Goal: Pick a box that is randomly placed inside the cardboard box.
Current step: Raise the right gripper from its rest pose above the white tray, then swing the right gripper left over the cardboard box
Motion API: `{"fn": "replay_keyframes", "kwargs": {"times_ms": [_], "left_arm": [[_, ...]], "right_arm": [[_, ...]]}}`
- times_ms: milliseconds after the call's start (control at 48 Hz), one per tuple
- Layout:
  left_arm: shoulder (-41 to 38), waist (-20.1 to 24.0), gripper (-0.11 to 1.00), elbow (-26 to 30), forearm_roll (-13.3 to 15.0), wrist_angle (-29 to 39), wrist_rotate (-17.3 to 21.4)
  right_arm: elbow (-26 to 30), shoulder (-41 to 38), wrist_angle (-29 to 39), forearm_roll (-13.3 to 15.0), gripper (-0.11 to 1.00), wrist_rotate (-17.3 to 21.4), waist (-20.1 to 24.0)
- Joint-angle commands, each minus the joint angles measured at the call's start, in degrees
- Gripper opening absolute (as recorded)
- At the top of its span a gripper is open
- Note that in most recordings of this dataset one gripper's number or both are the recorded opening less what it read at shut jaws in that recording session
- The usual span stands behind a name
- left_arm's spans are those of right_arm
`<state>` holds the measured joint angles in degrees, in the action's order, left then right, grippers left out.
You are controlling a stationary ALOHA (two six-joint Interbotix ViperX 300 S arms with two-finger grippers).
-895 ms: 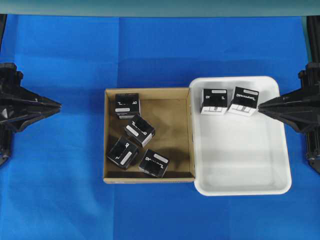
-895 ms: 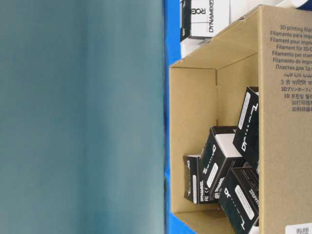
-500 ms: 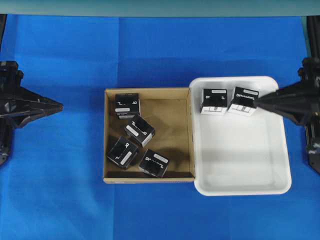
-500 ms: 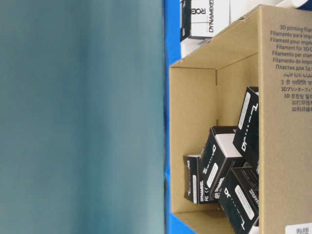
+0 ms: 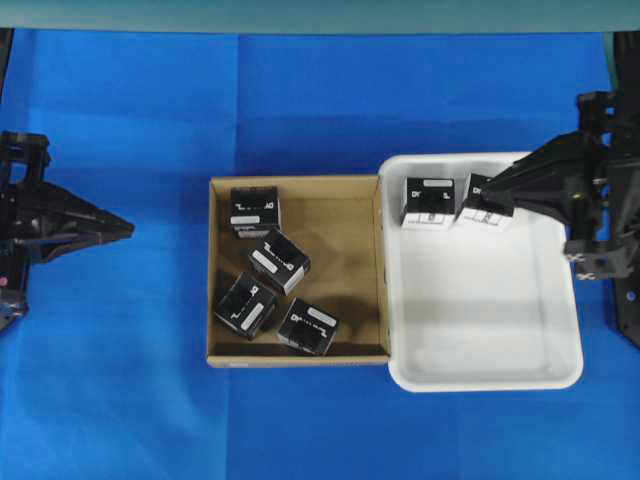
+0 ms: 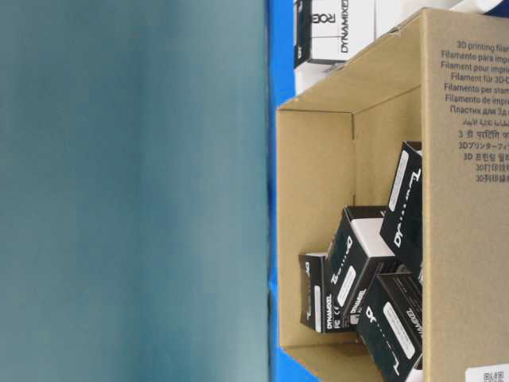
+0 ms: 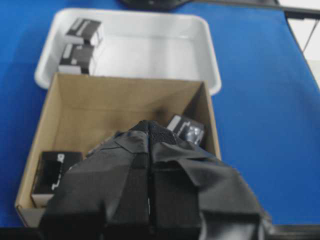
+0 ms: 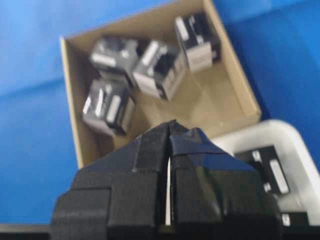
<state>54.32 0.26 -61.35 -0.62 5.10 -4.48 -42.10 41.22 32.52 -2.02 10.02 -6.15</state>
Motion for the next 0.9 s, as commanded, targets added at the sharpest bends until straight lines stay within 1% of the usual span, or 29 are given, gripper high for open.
{"fn": "replay_keyframes", "kwargs": {"times_ms": [0, 125, 291, 416, 479, 562, 708, 791, 874], "left_arm": [[-0.4, -0.2, -0.07, 1.8, -0.1, 0.2, -0.1], [-0.4, -0.4, -0.07, 1.9, -0.1, 0.2, -0.1], [-0.4, -1.1, -0.07, 2.1, -0.2, 0.2, -1.9], [-0.5, -1.2, -0.07, 2.1, -0.1, 0.2, -2.6], [-0.6, -1.2, -0.07, 2.2, -0.2, 0.2, -2.6], [-0.8, -1.3, -0.07, 2.5, -0.2, 0.3, -2.6], [-1.0, -1.6, -0.07, 2.5, -0.1, 0.2, -2.6], [-1.0, -1.6, -0.07, 2.6, -0.2, 0.2, -2.7], [-1.0, -1.6, -0.07, 2.7, -0.1, 0.3, -2.7]], "right_arm": [[4.4, -3.3, 4.3, 0.3, 0.01, -0.1, -0.1], [8.0, -7.6, 9.3, 0.3, 0.01, -0.7, -0.1], [12.5, -13.7, 15.2, 0.1, 0.01, -2.8, 0.1], [16.6, -18.3, 18.3, 0.0, 0.01, -3.6, 0.4], [19.0, -21.3, 19.7, 0.1, 0.01, -4.7, 0.7], [22.4, -24.8, 21.0, 0.1, 0.01, -7.8, 1.1], [28.3, -31.3, 22.1, 0.1, 0.01, -15.6, 0.5], [30.6, -34.6, 21.7, 0.1, 0.01, -18.5, -0.3], [32.4, -38.1, 21.8, 0.1, 0.01, -20.3, -0.8]]}}
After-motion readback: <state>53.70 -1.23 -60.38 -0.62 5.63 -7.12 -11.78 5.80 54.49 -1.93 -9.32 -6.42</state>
